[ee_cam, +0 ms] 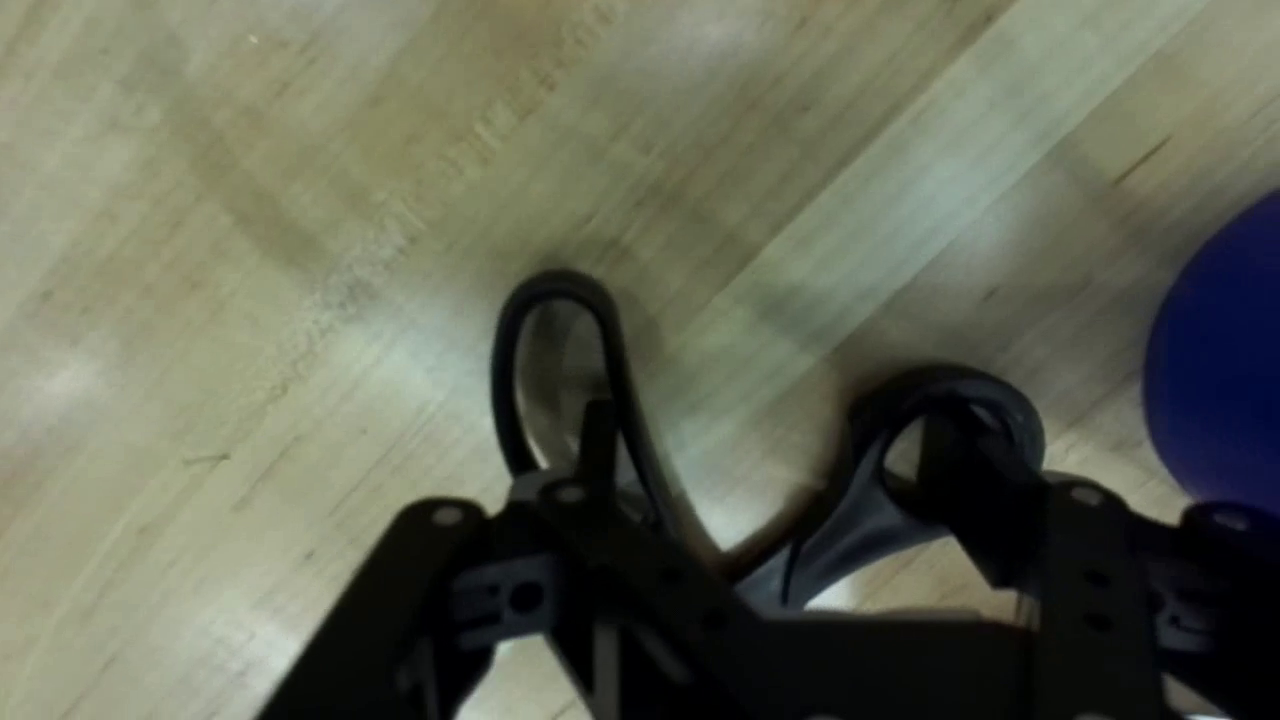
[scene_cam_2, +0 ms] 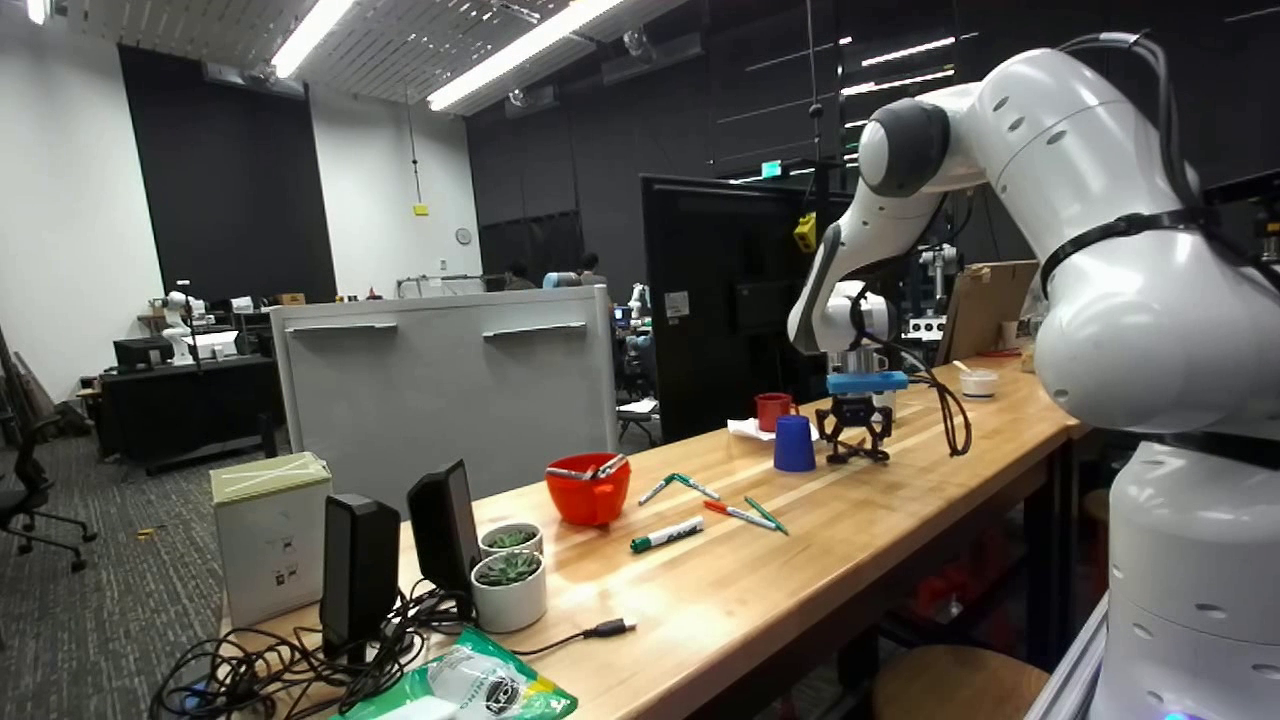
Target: Open and close the scissors
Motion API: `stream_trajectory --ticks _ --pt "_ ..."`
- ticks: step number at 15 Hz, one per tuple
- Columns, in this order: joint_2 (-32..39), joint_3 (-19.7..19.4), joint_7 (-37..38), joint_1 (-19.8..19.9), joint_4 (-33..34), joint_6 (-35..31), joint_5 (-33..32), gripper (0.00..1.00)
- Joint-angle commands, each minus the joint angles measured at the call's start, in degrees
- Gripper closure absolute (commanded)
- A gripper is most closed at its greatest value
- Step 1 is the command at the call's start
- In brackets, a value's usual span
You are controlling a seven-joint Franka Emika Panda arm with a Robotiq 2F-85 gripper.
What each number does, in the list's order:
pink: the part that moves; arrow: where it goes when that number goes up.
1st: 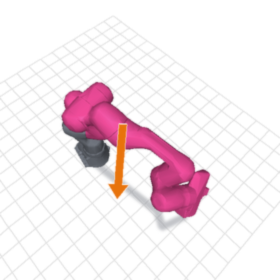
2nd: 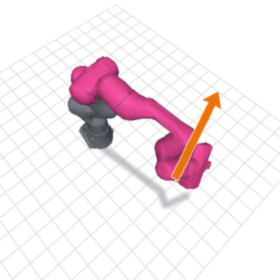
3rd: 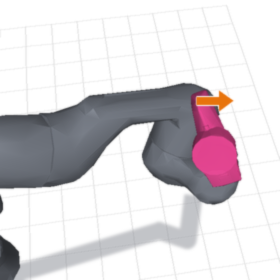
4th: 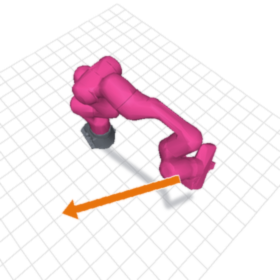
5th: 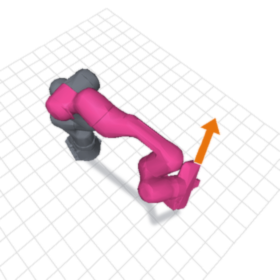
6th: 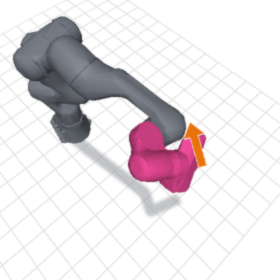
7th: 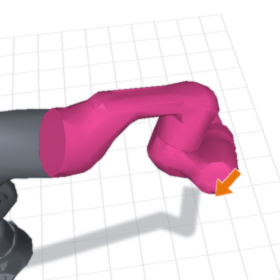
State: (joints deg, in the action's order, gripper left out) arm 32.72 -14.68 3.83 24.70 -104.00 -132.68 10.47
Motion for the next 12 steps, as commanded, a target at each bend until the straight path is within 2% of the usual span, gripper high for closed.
stream_trajectory --ticks 1,4,7,8,11,12 --pt "-0.3 -0.1 -0.5 0.0 -0.7 -0.2 0.1 0.55" --pt "-0.4 0.2 -0.6 -0.2 -0.6 -0.3 0.1 0.79" --pt "-0.7 0.4 -0.7 -0.3 -0.8 -0.5 0.0 0.98" --pt "-0.8 0.4 -0.7 -0.2 -0.8 -0.5 0.0 0.94" --pt "-0.8 0.4 -0.7 -0.2 -0.9 -0.6 0.0 0.94" --pt "-1.0 0.3 -0.6 -0.3 -1.0 -0.5 -0.1 0.73"
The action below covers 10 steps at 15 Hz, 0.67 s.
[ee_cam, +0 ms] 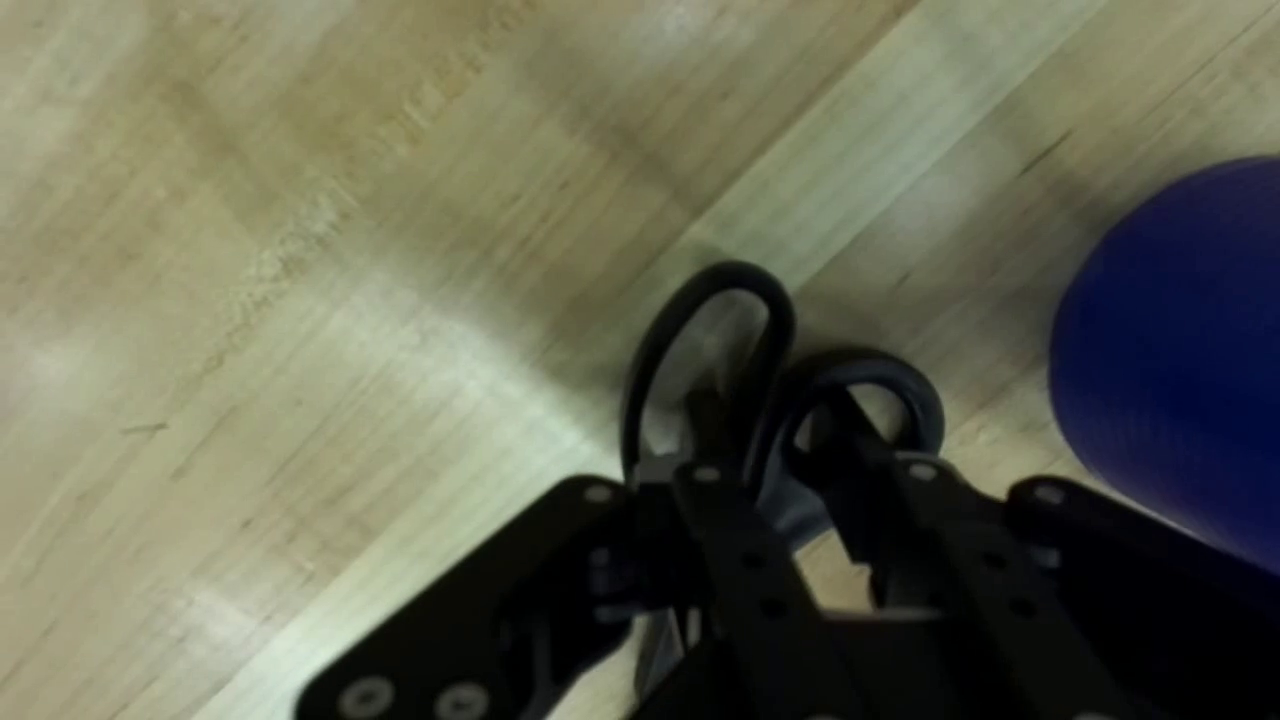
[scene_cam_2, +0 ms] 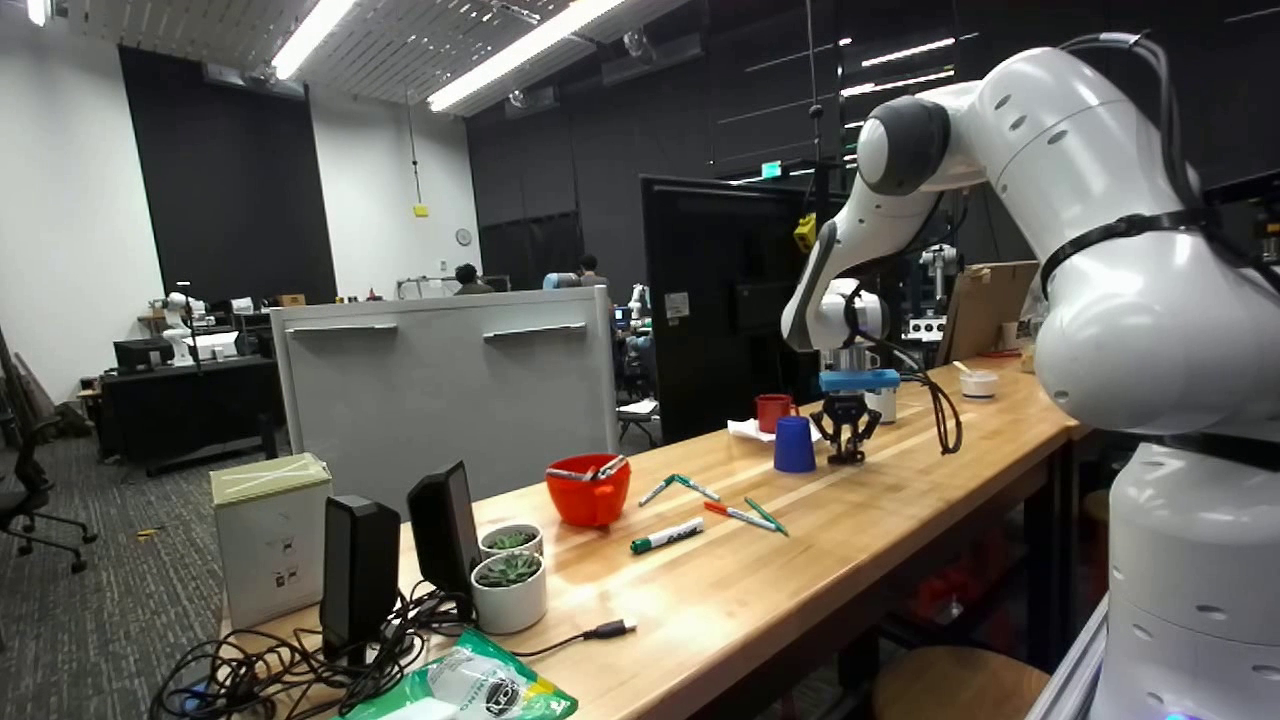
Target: Open and close the scissors
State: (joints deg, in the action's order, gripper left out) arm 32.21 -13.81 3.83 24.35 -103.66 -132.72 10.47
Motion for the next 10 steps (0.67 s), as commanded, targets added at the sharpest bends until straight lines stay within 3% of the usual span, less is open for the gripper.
stream_trajectory --ticks 1,3,4,5,8,10 --pt "-0.5 -0.5 -0.7 0.1 -1.4 -0.5 0.0 0.54" --pt "-0.4 -0.6 -0.7 0.2 -1.4 -0.6 0.0 0.57" --pt "-0.5 -0.7 -0.7 0.1 -1.4 -0.5 -0.1 0.75" --pt "-0.5 -0.7 -0.7 0.2 -1.4 -0.6 0.0 0.88" --pt "-0.5 -0.7 -0.7 0.1 -1.5 -0.6 0.0 0.98" --pt "-0.6 -0.7 -0.7 0.1 -1.5 -0.7 -0.1 0.94"
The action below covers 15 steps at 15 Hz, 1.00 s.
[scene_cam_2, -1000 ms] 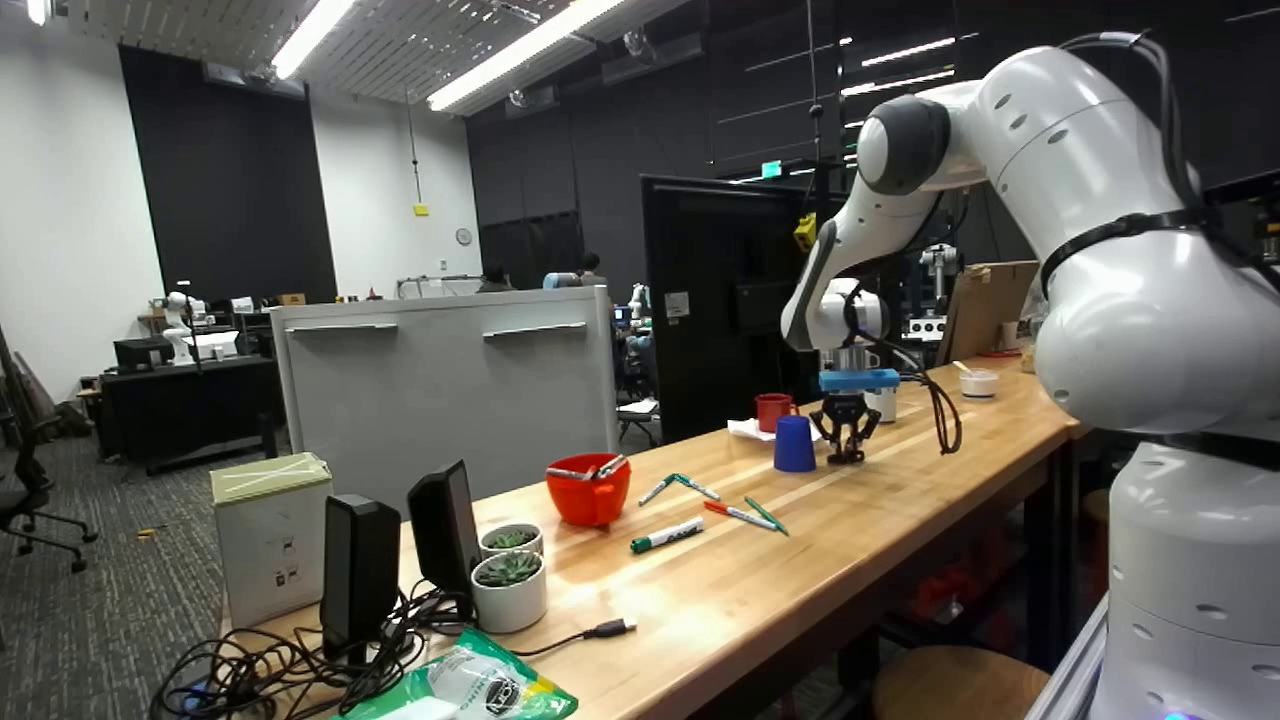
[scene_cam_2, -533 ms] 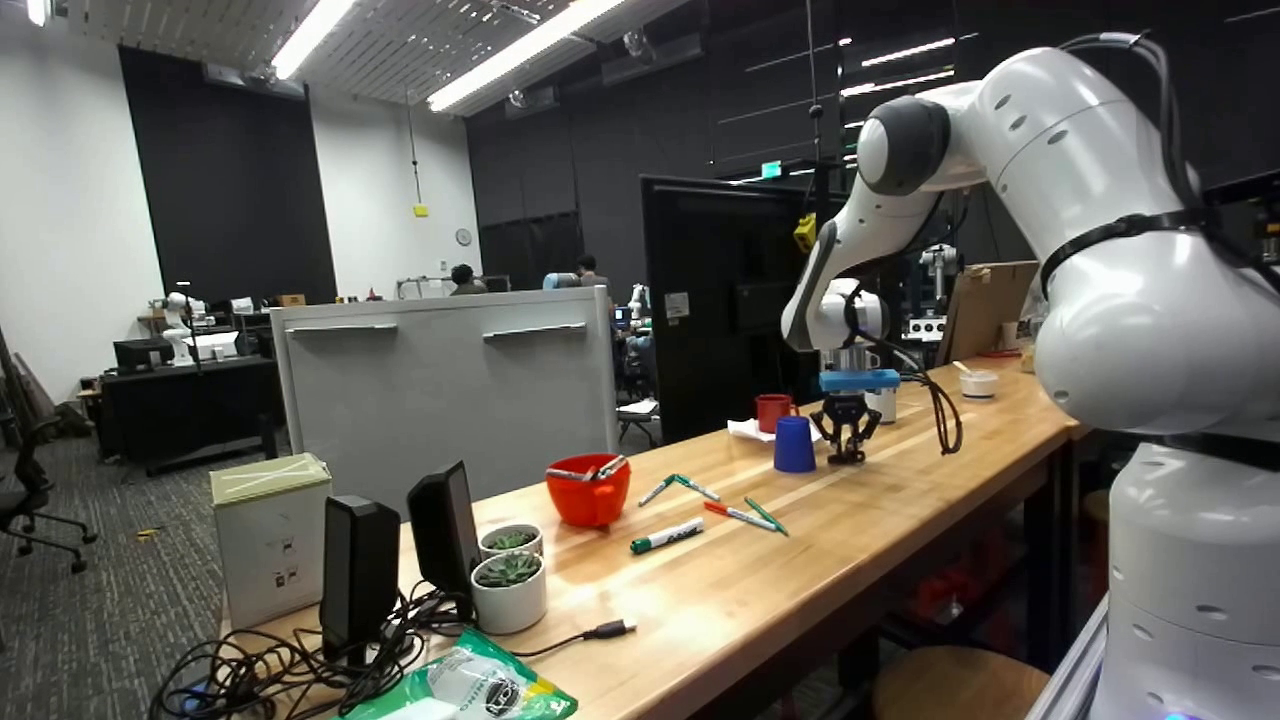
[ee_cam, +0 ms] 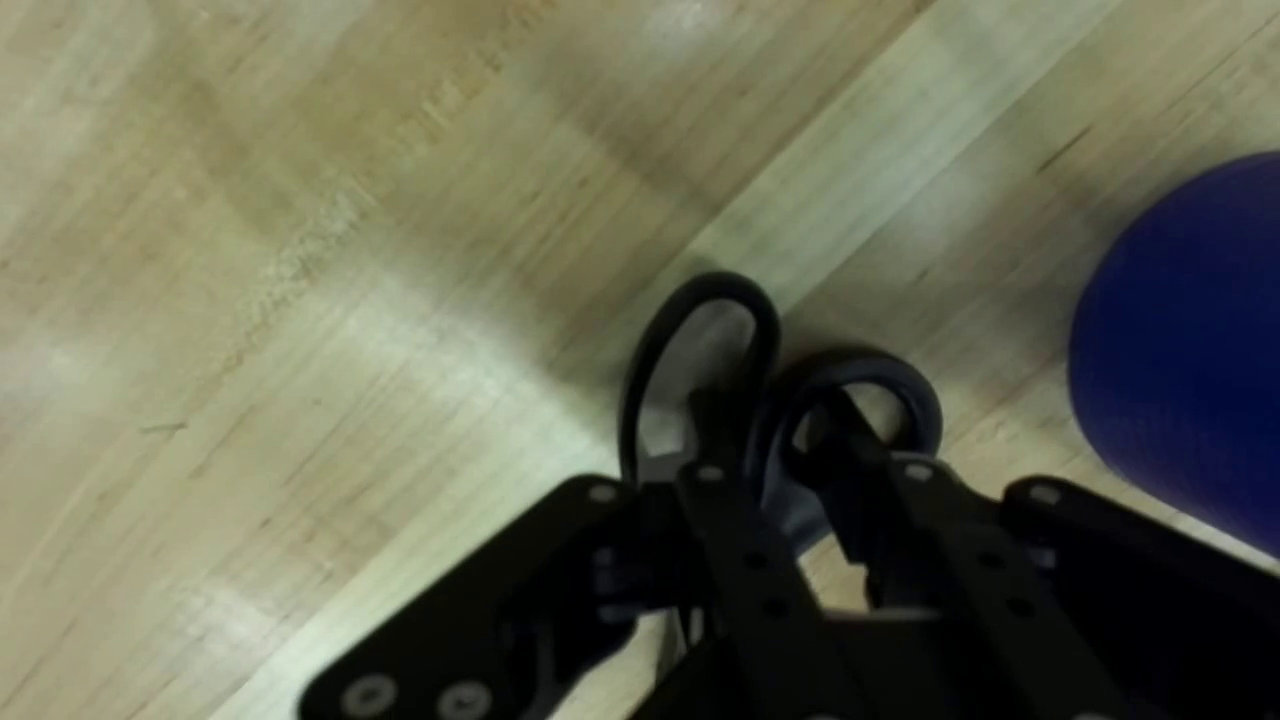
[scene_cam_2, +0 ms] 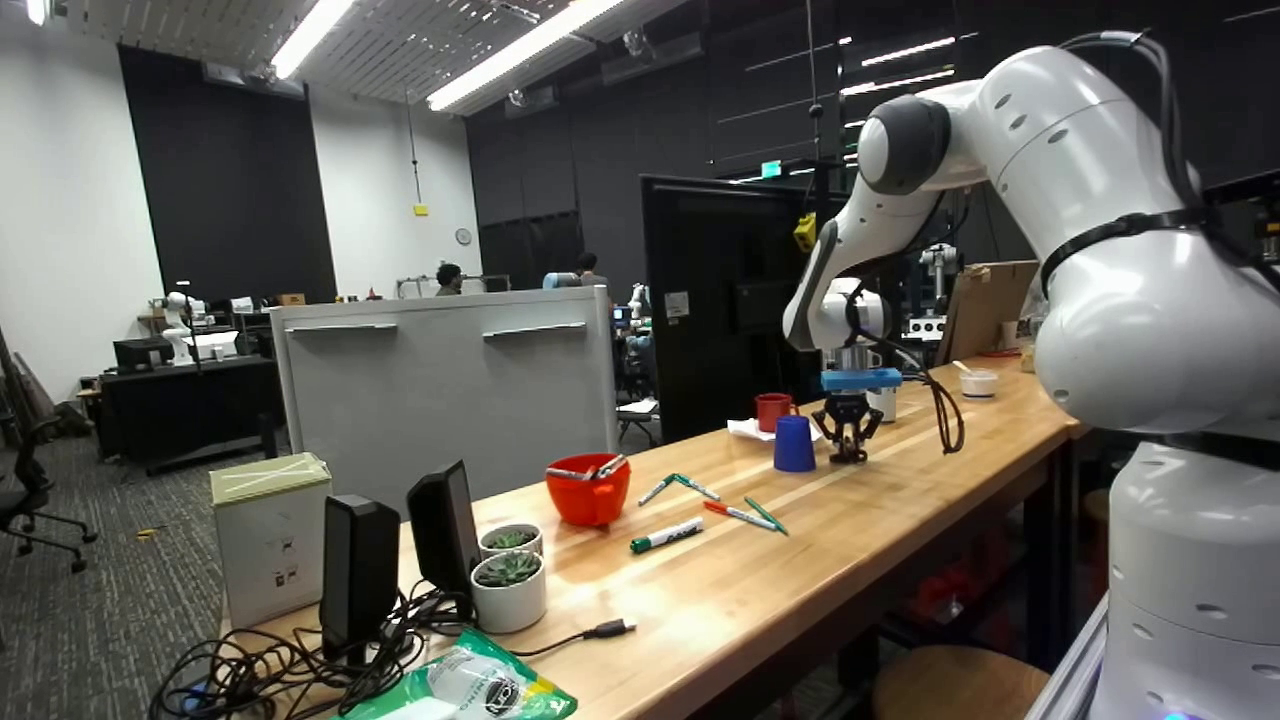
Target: Open and close the scissors
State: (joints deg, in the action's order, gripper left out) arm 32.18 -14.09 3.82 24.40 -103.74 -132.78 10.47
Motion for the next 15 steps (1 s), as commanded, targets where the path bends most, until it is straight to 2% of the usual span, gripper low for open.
stream_trajectory --ticks 1,2,3,4,8,9,11,15 --pt "-0.7 -0.5 -0.7 0.0 -1.4 -0.6 -0.1 0.78" --pt "-0.6 -0.5 -0.7 0.1 -1.4 -0.6 -0.1 0.55" --pt "-0.7 -0.5 -0.7 0.1 -1.5 -0.6 -0.1 0.55" --pt "-0.6 -0.5 -0.7 0.1 -1.4 -0.6 -0.1 0.67" --pt "-0.7 -0.5 -0.8 0.2 -1.5 -0.7 0.0 0.83" --pt "-0.8 -0.5 -0.8 0.2 -1.6 -0.7 0.0 0.8" --pt "-1.1 -0.6 -0.8 0.2 -1.7 -0.7 -0.1 0.81" --pt "-1.5 -0.7 -0.9 0.2 -2.0 -0.9 -0.1 0.7"
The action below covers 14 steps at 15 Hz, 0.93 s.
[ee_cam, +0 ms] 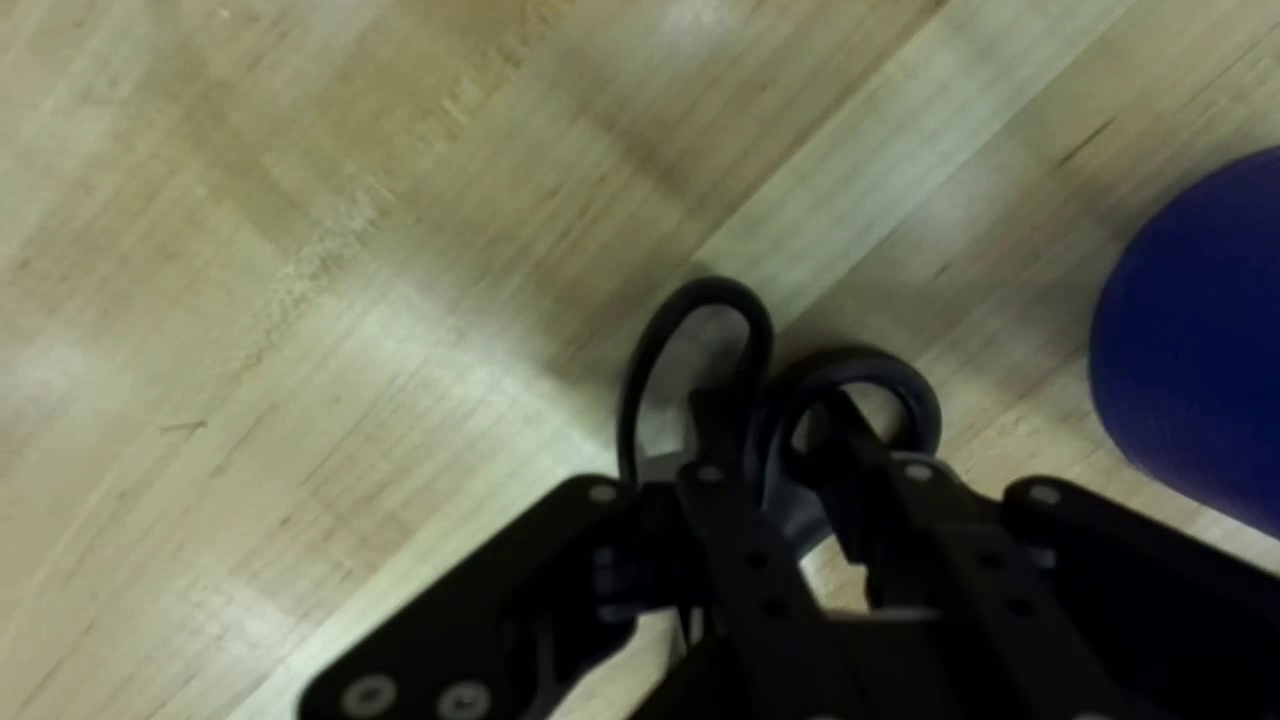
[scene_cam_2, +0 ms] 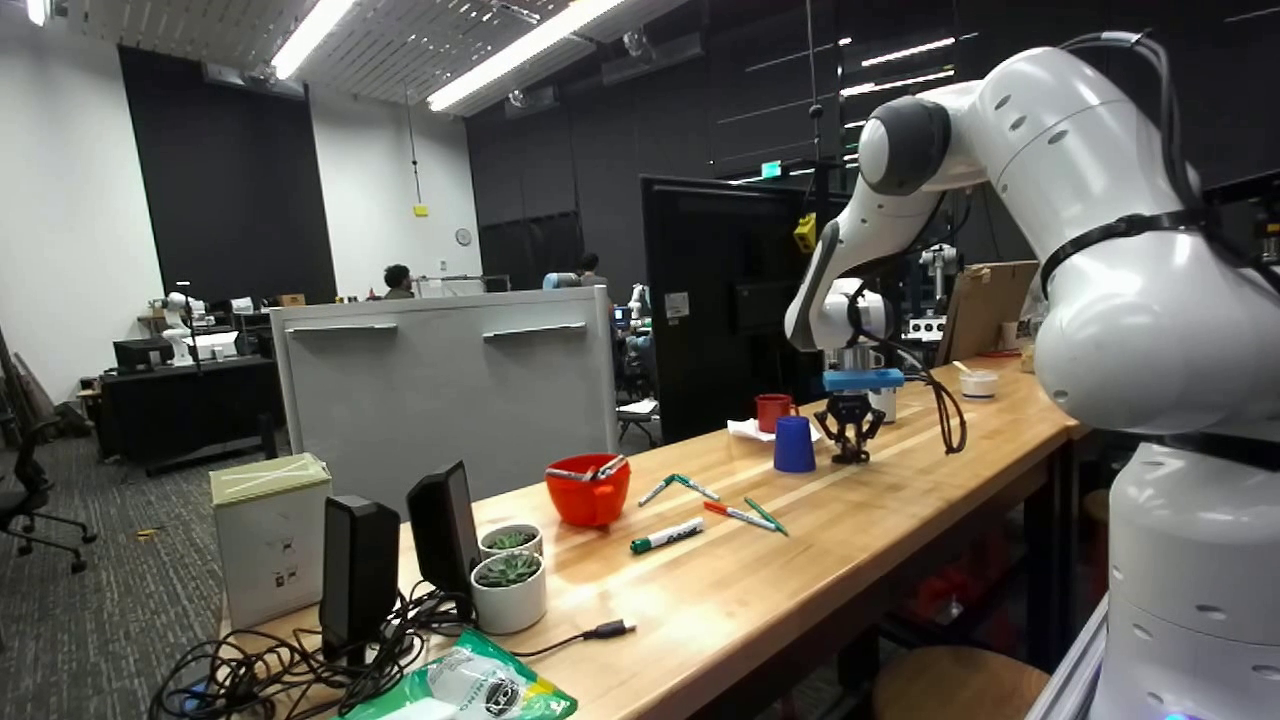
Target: Open and close the scissors
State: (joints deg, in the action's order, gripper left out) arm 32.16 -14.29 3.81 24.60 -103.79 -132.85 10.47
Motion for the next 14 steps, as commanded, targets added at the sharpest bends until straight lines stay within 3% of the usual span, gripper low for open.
stream_trajectory --ticks 1,6,11,14 --pt "-1.4 -0.5 -0.9 0.0 -2.0 -1.0 -0.1 0.67" --pt "-1.8 -0.9 -0.9 0.0 -2.5 -1.3 -0.3 0.6" --pt "-2.1 -0.9 -0.9 0.0 -2.7 -1.5 -0.3 0.69" --pt "-2.4 -1.0 -1.0 0.0 -2.9 -1.8 -0.3 0.69"
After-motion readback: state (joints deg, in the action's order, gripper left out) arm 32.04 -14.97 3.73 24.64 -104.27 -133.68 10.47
